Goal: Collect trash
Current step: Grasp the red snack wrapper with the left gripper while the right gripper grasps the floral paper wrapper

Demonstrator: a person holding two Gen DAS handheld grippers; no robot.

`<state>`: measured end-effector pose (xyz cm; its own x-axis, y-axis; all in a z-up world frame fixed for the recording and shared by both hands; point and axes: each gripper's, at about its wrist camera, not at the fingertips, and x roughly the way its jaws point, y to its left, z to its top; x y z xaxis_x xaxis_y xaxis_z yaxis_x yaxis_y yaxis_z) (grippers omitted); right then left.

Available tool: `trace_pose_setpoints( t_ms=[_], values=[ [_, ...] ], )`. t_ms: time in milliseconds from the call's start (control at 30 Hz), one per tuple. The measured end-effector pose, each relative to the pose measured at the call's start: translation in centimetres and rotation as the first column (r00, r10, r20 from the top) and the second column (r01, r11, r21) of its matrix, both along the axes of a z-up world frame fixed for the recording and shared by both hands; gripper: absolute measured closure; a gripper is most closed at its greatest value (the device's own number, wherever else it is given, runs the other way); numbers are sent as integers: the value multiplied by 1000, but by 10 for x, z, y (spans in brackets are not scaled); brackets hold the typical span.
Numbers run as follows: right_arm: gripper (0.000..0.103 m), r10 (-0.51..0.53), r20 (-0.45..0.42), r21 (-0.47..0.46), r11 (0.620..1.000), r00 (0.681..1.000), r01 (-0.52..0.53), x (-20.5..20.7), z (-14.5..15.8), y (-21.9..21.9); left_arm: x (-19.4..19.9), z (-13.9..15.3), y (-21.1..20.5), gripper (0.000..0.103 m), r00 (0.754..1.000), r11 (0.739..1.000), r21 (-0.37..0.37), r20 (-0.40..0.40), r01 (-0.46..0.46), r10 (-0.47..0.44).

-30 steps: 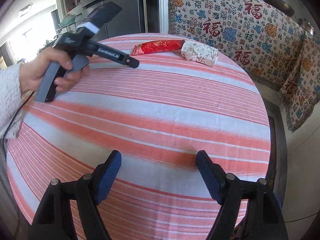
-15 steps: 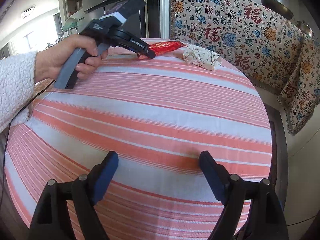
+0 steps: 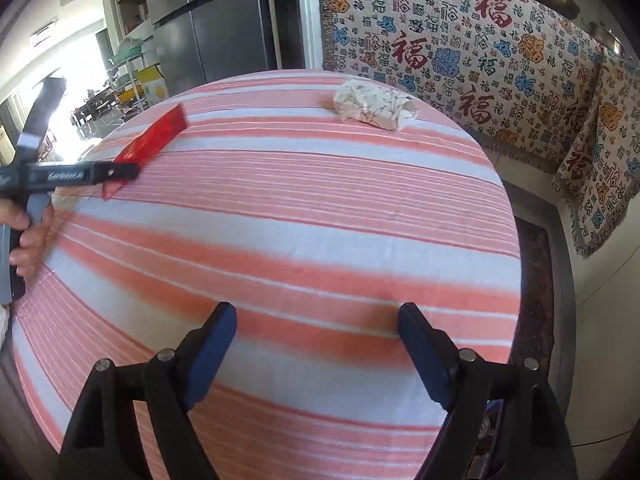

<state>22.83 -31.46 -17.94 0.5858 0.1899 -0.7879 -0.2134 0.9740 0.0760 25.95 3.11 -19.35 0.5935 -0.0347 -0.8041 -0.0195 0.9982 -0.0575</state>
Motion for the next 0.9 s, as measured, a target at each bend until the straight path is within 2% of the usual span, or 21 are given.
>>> trace_pose_setpoints(
  t_ms=[100,233,333,400,533,633,700,767,800,833,867,900],
  values=[
    [18,-28,-57,10,1000,998,29,39,3,-17,6,-5,-11,10,999,996,72,5,43,-43],
    [18,-3,-80,0,1000,997,3,91,9,-23,10,-5,-13,6,999,996,72,-2,52,-52],
    [18,71,-66,-95,993,995,-77,126,15,-4,12,-5,-14,4,998,996,75,-6,55,-55],
    [18,134,-45,-176,974,990,-140,146,21,14,14,-6,-13,4,998,996,74,-7,57,-57],
    [18,251,-42,-346,904,967,-250,181,20,50,16,-5,-14,3,998,995,73,-8,64,-64],
    [18,264,-56,-401,877,963,-263,213,19,50,19,-5,-14,4,997,994,73,-7,81,-81],
    [19,262,-81,-360,892,962,-273,228,15,49,20,-3,-16,12,995,992,72,2,99,-100],
    [24,219,-113,-257,936,969,-241,237,13,44,19,0,-19,38,992,989,73,18,125,-126],
    [34,175,-110,-238,951,978,-197,238,14,42,19,2,-21,47,990,988,70,23,136,-138],
    [46,142,-95,-244,956,985,-162,235,17,40,19,4,-22,67,989,988,65,27,142,-144],
    [47,117,-92,-241,961,989,-136,230,21,39,19,5,-22,76,989,988,63,27,140,-142],
    [48,90,-107,-219,969,990,-112,224,24,38,19,5,-21,77,991,989,58,27,133,-135]
  ],
)
